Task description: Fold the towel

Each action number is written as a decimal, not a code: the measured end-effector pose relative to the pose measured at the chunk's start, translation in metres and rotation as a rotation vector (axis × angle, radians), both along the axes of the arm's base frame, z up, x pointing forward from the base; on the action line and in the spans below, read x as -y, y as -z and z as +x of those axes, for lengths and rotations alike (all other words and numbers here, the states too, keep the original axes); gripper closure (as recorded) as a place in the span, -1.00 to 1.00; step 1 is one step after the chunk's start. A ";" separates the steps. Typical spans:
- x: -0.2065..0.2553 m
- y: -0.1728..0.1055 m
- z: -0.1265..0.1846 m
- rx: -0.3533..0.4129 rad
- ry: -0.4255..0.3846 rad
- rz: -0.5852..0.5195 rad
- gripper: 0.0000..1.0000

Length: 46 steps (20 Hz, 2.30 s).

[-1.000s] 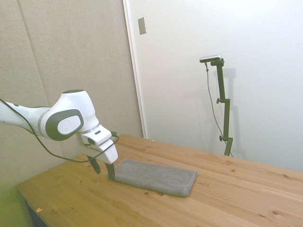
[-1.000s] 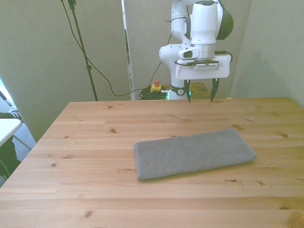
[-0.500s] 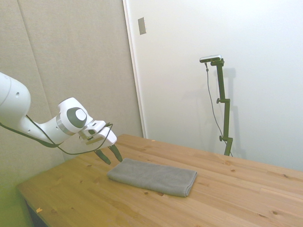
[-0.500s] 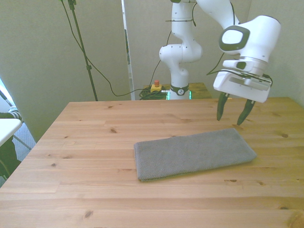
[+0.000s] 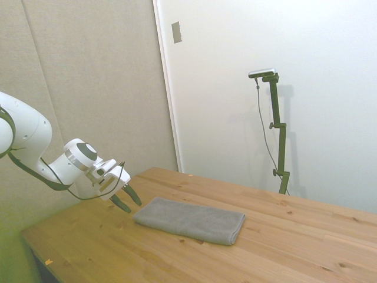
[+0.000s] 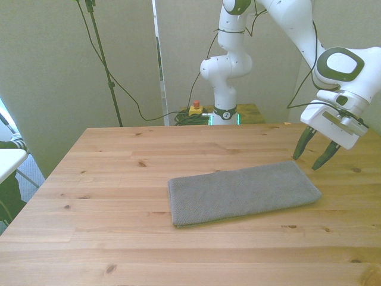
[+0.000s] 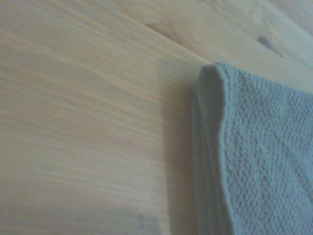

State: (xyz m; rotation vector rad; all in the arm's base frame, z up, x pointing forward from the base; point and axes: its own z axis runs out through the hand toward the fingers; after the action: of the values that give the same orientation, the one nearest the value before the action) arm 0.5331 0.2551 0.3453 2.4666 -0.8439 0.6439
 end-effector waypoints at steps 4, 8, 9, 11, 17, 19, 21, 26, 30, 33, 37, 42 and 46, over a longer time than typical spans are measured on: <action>0.004 0.009 0.007 -0.013 0.016 -0.029 -1.00; 0.027 0.011 0.019 -0.005 0.047 -0.057 -1.00; 0.032 0.011 0.021 -0.005 0.055 -0.059 1.00; 0.039 0.011 0.024 -0.005 0.067 -0.060 1.00; 0.043 0.011 0.026 -0.002 0.071 -0.056 1.00; 0.043 0.011 0.026 -0.002 0.071 -0.056 1.00; 0.042 0.012 0.026 -0.003 0.067 -0.050 1.00; 0.040 0.016 0.025 -0.001 0.051 -0.028 1.00; 0.039 0.018 0.025 -0.002 0.042 -0.012 1.00; 0.041 0.020 0.025 -0.007 0.038 -0.009 1.00; 0.046 0.020 0.026 -0.008 0.037 0.000 1.00; 0.050 0.012 0.026 0.006 0.038 0.013 1.00; 0.065 -0.016 0.031 0.027 0.055 0.065 1.00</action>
State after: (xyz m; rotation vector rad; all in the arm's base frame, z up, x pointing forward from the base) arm 0.5642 0.1899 0.3610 2.4876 -0.9541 0.6404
